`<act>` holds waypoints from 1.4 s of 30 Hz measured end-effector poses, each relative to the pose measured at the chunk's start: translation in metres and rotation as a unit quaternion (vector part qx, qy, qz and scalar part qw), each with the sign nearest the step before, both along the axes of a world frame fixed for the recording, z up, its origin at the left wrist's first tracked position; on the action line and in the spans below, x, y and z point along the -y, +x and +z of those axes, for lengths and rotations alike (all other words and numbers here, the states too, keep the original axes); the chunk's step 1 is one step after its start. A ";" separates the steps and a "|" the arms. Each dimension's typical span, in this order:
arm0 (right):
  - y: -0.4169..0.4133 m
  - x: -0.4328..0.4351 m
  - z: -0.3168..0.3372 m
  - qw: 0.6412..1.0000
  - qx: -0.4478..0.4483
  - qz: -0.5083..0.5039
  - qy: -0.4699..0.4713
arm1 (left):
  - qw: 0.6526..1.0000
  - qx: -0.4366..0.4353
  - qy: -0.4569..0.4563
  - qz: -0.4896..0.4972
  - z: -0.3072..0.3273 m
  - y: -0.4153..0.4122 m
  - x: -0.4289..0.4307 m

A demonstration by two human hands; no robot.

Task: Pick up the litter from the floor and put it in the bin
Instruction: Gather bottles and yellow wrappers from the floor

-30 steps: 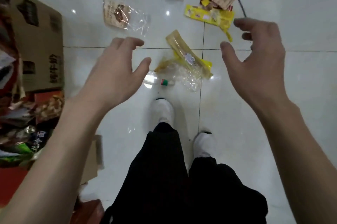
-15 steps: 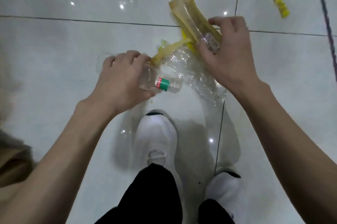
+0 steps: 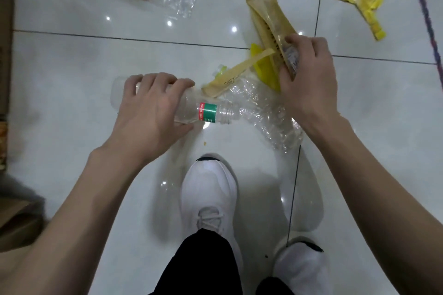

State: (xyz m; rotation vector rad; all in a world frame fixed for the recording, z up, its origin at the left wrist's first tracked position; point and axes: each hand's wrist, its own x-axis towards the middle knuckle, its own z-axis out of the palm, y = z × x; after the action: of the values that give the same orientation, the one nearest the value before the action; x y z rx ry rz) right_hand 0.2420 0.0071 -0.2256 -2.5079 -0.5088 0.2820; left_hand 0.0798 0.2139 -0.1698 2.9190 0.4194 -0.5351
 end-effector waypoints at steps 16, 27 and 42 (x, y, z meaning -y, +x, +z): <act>-0.010 0.022 0.439 0.993 0.027 -0.061 0.099 | 0.998 0.066 -0.007 0.025 0.425 0.029 0.010; -0.014 0.065 0.865 0.959 0.102 -0.127 0.233 | 0.977 0.214 -0.002 0.022 0.813 0.050 0.057; -0.100 0.165 1.018 0.934 0.147 -0.155 0.288 | 0.940 0.336 -0.005 0.058 0.971 -0.018 0.143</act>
State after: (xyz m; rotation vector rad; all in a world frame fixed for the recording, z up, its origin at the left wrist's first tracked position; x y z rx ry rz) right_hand 0.1423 -0.1578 0.7928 -2.0087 -0.2488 -0.3283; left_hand 0.0622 0.0711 0.8015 2.8022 0.4702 0.4715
